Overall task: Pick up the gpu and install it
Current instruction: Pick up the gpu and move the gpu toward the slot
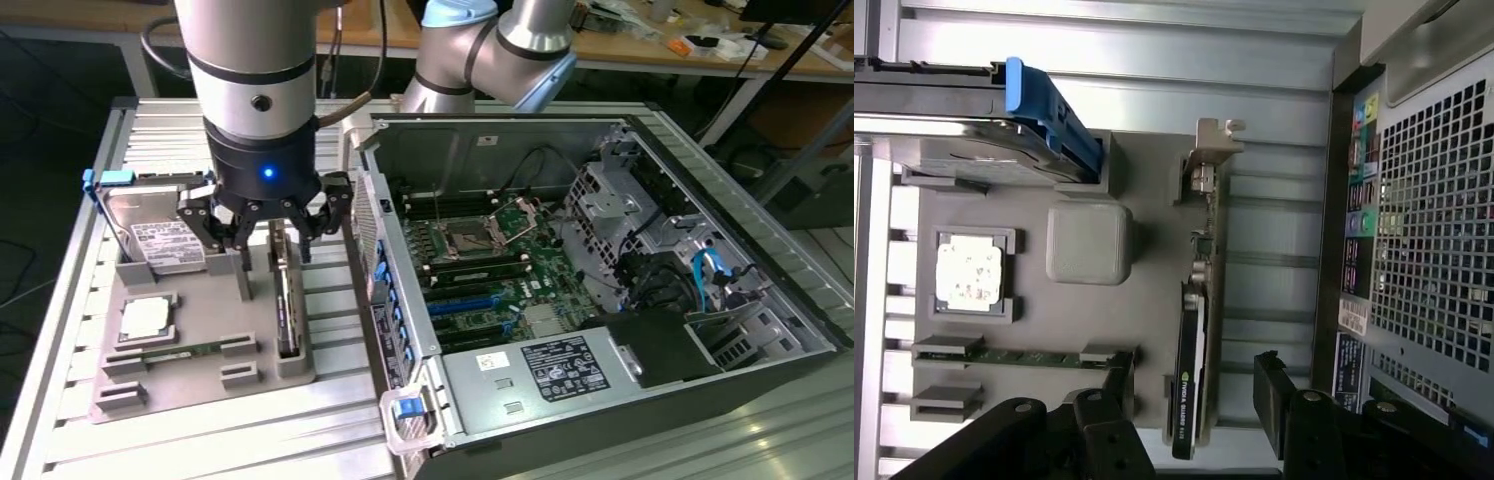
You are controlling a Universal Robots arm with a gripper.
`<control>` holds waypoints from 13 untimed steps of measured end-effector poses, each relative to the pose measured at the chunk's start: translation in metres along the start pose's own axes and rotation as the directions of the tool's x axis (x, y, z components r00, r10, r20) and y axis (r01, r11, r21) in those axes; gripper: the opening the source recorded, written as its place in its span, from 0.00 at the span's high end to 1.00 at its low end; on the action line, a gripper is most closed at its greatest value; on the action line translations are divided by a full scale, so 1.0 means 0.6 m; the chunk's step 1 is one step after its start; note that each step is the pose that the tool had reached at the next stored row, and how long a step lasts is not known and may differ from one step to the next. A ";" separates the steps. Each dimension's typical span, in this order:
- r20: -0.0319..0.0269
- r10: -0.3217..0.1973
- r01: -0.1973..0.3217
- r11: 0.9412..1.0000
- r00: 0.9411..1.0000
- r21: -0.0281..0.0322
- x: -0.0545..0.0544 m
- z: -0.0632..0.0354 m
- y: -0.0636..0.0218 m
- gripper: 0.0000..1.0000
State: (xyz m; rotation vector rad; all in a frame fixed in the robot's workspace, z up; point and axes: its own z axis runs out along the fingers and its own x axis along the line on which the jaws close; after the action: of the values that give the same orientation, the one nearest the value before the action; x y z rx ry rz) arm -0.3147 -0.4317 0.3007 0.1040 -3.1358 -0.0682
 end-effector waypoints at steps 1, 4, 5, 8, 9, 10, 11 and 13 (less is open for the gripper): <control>0.000 0.000 0.000 1.000 1.000 0.000 0.000 0.003 0.000 0.40; 0.000 0.000 0.000 1.000 1.000 0.000 0.000 0.012 -0.001 0.40; 0.000 0.000 0.000 1.000 1.000 0.000 0.000 0.015 -0.001 0.40; 0.000 0.000 0.000 1.000 1.000 0.000 0.000 0.027 -0.001 0.40; 0.000 0.000 0.000 1.000 1.000 0.000 0.000 0.030 -0.001 0.40; 0.000 0.000 0.000 1.000 1.000 0.000 0.000 0.033 -0.002 0.40; 0.000 0.000 0.000 1.000 1.000 0.000 0.000 0.036 -0.002 0.40; 0.000 0.000 0.000 1.000 1.000 0.000 0.000 0.042 -0.002 0.40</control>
State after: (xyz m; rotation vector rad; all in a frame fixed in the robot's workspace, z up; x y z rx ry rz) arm -0.3147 -0.4318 0.2754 0.1046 -3.1357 -0.0681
